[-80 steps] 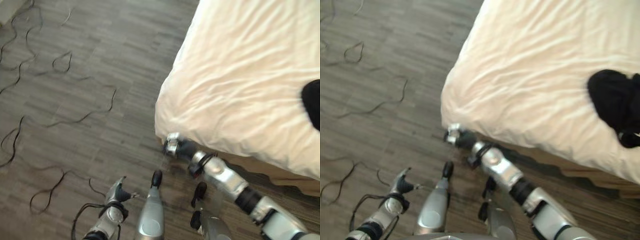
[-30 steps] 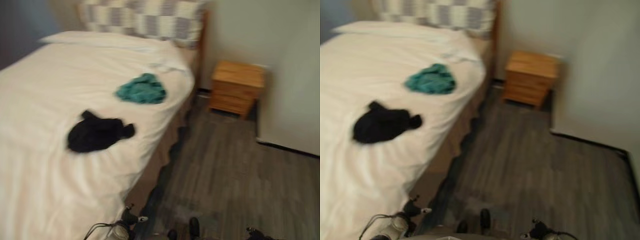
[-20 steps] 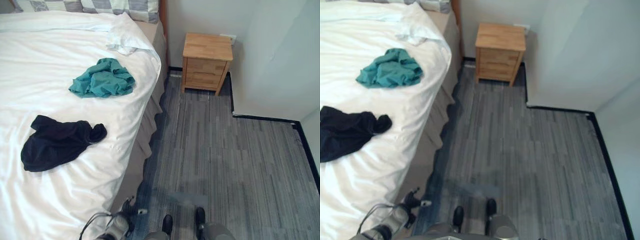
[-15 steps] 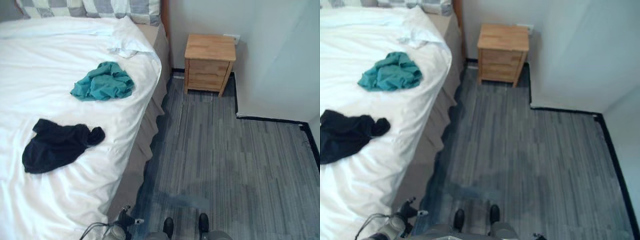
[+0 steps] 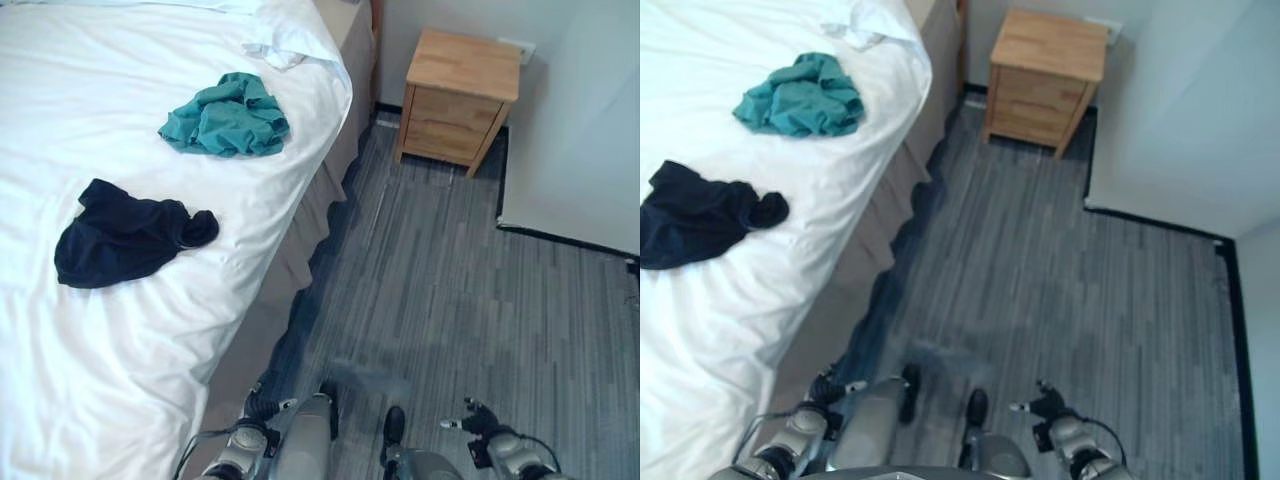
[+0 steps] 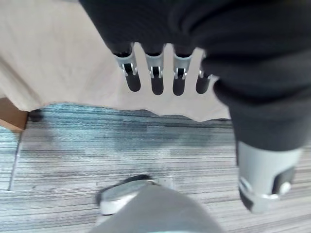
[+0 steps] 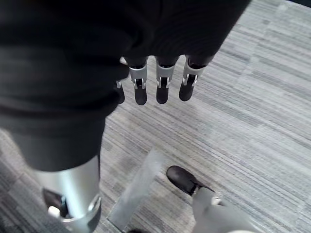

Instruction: Tidy up the quilt and then pick up the clothes from the bed and put them into the laundry hamper.

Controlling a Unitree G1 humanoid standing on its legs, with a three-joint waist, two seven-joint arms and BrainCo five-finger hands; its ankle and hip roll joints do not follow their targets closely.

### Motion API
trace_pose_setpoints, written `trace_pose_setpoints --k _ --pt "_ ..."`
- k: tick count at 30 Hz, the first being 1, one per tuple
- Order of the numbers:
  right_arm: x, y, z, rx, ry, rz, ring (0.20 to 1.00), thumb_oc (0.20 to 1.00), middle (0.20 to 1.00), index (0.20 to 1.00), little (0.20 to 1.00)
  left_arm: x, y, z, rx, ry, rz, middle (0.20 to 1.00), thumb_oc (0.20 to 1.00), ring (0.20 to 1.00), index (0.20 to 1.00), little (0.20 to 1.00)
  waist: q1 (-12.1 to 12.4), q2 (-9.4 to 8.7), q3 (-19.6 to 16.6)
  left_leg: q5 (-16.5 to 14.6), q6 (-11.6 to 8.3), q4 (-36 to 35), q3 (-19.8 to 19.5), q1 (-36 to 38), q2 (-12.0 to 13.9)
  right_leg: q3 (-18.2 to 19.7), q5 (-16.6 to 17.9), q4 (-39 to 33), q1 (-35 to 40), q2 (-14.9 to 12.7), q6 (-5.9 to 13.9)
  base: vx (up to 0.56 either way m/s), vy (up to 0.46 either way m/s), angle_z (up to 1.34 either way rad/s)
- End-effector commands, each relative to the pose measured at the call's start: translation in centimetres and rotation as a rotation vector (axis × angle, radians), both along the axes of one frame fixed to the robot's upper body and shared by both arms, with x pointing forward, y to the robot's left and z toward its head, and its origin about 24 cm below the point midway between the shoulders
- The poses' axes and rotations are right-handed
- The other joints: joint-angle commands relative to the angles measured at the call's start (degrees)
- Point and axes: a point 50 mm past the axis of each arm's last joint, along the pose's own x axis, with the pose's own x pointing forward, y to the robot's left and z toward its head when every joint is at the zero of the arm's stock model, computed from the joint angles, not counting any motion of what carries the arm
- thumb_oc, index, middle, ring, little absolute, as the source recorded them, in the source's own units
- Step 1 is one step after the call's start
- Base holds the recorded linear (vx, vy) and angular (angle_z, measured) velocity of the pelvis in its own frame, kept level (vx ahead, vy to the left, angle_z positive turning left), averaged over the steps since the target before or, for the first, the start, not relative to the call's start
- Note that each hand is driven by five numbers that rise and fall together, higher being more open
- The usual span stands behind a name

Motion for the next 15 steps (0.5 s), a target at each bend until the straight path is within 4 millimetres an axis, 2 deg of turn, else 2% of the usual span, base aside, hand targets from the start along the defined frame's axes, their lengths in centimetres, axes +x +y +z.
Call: trace_pose_setpoints --k 1,2,4,5,7,8,9,10,11,12,13,15 --pt "-1.6 -1.3 -0.2 -0.044 0.021 0.011 1.0 1.0 1.0 1.0 1.0 1.0 -1.4 0.3 0.023 -0.029 -0.102 1.0 1.0 1.0 1.0 1.0 2.4 0.89 -2.1 4.9 2.66 -9.8 3.3 2.4 -1.7 0.5 -12.0 0.2 7.9 2.2 8.2 0.52 0.087 -0.27" --pt "-1.8 -1.3 -0.3 -0.048 0.03 0.013 1.0 1.0 1.0 1.0 1.0 0.8 -1.2 0.2 0.035 -0.018 -0.116 1.0 1.0 1.0 1.0 1.0 3.1 0.65 -2.4 5.9 2.57 -12.5 4.1 2.2 -1.9 0.8 -12.9 0.2 9.3 2.3 8.26 0.55 0.079 -0.31" --pt "-2.5 -0.8 -0.8 -0.043 0.058 0.041 1.0 1.0 1.0 1.0 1.0 -0.5 -0.4 -0.3 0.07 0.033 -0.131 1.0 1.0 1.0 1.0 1.0 3.6 -0.75 -3.9 5.6 4.62 -15.0 3.3 4.3 -2.6 1.8 -14.0 2.1 10.8 2.8 8.5 0.57 0.071 -0.4" --pt "-3.0 -0.4 -1.0 -0.038 0.073 0.049 1.0 1.0 1.0 1.0 1.0 -0.8 -0.1 -0.4 0.083 0.048 -0.143 1.0 1.0 1.0 1.0 1.0 3.8 -1.73 -4.3 5.6 5.71 -14.7 2.9 5.0 -3.2 2.0 -13.8 6.3 9.9 2.8 9.1 0.48 0.059 -0.55" --pt "-2.9 0.1 -1.2 -0.026 0.077 0.057 1.0 1.0 1.0 1.0 1.0 -0.8 0.5 -0.4 0.117 0.069 -0.161 1.0 1.0 1.0 1.0 1.0 2.9 -3.01 -3.6 3.7 6.83 -14.2 2.7 8.4 -4.0 2.0 -10.0 19.1 6.4 2.6 14.04 0.38 0.078 -0.41" --pt "-2.9 0.1 -1.2 -0.027 0.077 0.057 1.0 1.0 1.0 1.0 1.0 -0.8 0.5 -0.4 0.117 0.069 -0.161 1.0 1.0 1.0 1.0 1.0 2.9 -2.91 -3.8 3.7 6.8 -14.1 2.8 8.2 -3.8 2.1 -9.9 19.1 6.2 2.7 14.0 0.46 0.167 -0.31" --pt "-2.6 0.6 -1.1 -0.002 0.063 0.054 1.0 1.0 1.0 1.0 1.0 -0.9 0.9 -0.4 0.137 0.077 -0.174 1.0 1.0 1.0 1.0 1.0 0.0 -1.86 -2.7 1.8 7.63 -15.5 2.8 13.8 -3.2 2.2 -1.2 34.2 -0.3 0.6 18.38 0.48 0.173 -0.34" --pt "-2.3 0.7 -1.0 0.003 0.051 0.057 1.0 1.0 1.0 1.0 1.0 -0.6 1.1 -0.2 0.15 0.074 -0.185 1.0 1.0 1.0 1.0 1.0 -1.2 -0.4 -2.1 1.3 7.9 -17.0 2.4 16.5 -2.2 2.0 0.5 40.2 -4.3 0.3 18.25 0.71 0.223 -0.31" --pt "-2.0 0.8 -0.8 0.011 0.036 0.046 1.0 1.0 1.0 1.0 1.0 -0.2 1.2 0.0 0.16 0.061 -0.201 1.0 1.0 1.0 1.0 1.0 -2.3 0.89 -1.7 0.9 7.77 -17.8 2.1 18.4 -1.0 0.1 1.3 43.4 -7.3 -0.9 17.71 0.51 0.134 -0.03" --pt "-2.0 0.7 -0.8 0.01 0.035 0.037 1.0 1.0 1.0 1.0 1.0 0.1 1.1 0.1 0.167 0.05 -0.217 1.0 1.0 1.0 1.0 1.0 -2.9 1.77 -1.6 0.3 7.72 -17.8 1.9 19.3 -0.3 -1.6 0.6 43.2 -8.8 -2.2 16.76 0.51 0.098 0.04" --pt "-2.1 0.7 -0.8 0.013 0.032 0.027 1.0 1.0 1.0 1.0 1.0 0.5 1.1 0.3 0.178 0.041 -0.237 1.0 1.0 1.0 1.0 1.0 -3.8 2.11 -1.1 -0.5 7.39 -17.8 1.4 20.6 -0.2 -3.5 -1.8 42.1 -11.0 -3.3 15.45 0.46 0.042 0.06" --pt "-2.2 0.7 -0.8 0.022 0.016 0.004 1.0 1.0 1.0 1.0 1.0 1.5 0.9 0.8 0.205 0.013 -0.288 1.0 1.0 1.0 1.0 1.0 -5.8 2.09 -0.5 -2.0 6.44 -17.8 0.2 23.1 -0.8 -5.3 -4.3 33.3 -13.0 -3.1 13.71 0.4 -0.024 0.03"
